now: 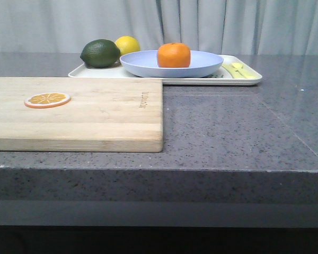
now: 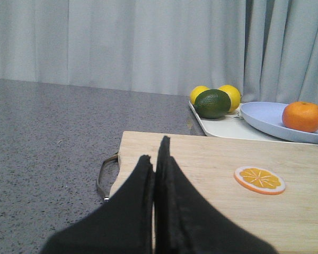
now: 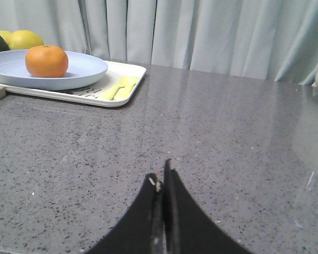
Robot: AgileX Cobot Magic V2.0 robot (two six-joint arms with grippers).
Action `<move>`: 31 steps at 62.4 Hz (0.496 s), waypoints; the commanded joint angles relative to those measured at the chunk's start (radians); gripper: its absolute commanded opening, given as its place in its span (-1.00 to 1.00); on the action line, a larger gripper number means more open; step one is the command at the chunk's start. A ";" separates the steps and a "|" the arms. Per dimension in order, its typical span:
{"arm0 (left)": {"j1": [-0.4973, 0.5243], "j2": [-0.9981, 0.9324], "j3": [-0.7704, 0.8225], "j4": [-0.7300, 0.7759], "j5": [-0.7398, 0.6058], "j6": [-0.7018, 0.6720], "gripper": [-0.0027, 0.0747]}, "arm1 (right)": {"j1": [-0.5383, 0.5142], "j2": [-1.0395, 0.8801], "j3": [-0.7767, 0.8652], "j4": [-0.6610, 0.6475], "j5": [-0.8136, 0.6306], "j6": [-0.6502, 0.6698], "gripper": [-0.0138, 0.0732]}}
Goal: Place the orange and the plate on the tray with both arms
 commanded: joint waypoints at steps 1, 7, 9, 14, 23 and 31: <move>-0.001 -0.019 0.027 0.000 -0.082 -0.011 -0.98 | -0.012 -0.020 -0.007 -0.011 -0.121 0.037 -0.95; -0.001 -0.019 0.027 0.000 -0.082 -0.011 -0.98 | -0.013 -0.020 -0.008 -0.011 -0.122 0.037 -0.95; -0.001 -0.019 0.027 0.000 -0.082 -0.011 -0.98 | -0.013 -0.020 -0.008 -0.011 -0.126 0.037 -0.95; -0.001 -0.019 0.027 0.000 -0.082 -0.011 -0.98 | -0.013 -0.020 -0.008 -0.011 -0.137 0.037 -0.95; -0.001 -0.019 0.027 0.000 -0.082 -0.011 -0.98 | -0.013 -0.020 -0.008 -0.001 -0.190 0.037 -0.95; -0.001 -0.019 0.027 0.000 -0.082 -0.011 -0.98 | -0.013 -0.020 -0.008 0.068 -0.195 0.037 -0.95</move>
